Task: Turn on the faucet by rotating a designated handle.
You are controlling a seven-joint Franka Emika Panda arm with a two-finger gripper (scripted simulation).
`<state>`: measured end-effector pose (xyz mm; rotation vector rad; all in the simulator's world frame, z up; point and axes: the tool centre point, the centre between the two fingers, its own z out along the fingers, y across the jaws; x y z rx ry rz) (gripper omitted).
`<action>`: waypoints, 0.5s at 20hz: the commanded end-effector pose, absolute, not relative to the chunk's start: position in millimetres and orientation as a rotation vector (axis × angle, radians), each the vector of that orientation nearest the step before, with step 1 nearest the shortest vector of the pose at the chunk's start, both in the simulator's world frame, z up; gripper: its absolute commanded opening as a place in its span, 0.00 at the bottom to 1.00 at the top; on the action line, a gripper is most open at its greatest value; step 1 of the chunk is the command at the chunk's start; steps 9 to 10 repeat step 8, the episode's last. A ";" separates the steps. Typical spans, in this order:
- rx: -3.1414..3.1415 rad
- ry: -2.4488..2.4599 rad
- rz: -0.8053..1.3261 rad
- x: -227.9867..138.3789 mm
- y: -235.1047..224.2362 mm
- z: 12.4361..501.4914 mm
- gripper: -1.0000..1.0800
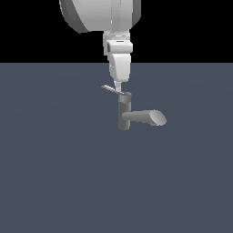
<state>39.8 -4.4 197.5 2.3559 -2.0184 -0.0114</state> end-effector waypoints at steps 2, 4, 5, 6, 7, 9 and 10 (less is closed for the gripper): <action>2.446 -1.973 0.009 67.9 41.5 184.7 0.00; 2.451 -1.966 0.006 72.6 46.7 183.7 0.00; 2.454 -1.962 0.004 74.9 49.3 183.1 0.00; 2.456 -1.959 0.003 77.2 51.9 182.6 0.00; 2.459 -1.956 0.001 79.4 54.4 182.1 0.00; 2.459 -1.956 0.001 79.4 54.4 182.1 0.00; 2.459 -1.956 0.001 79.4 54.4 182.1 0.00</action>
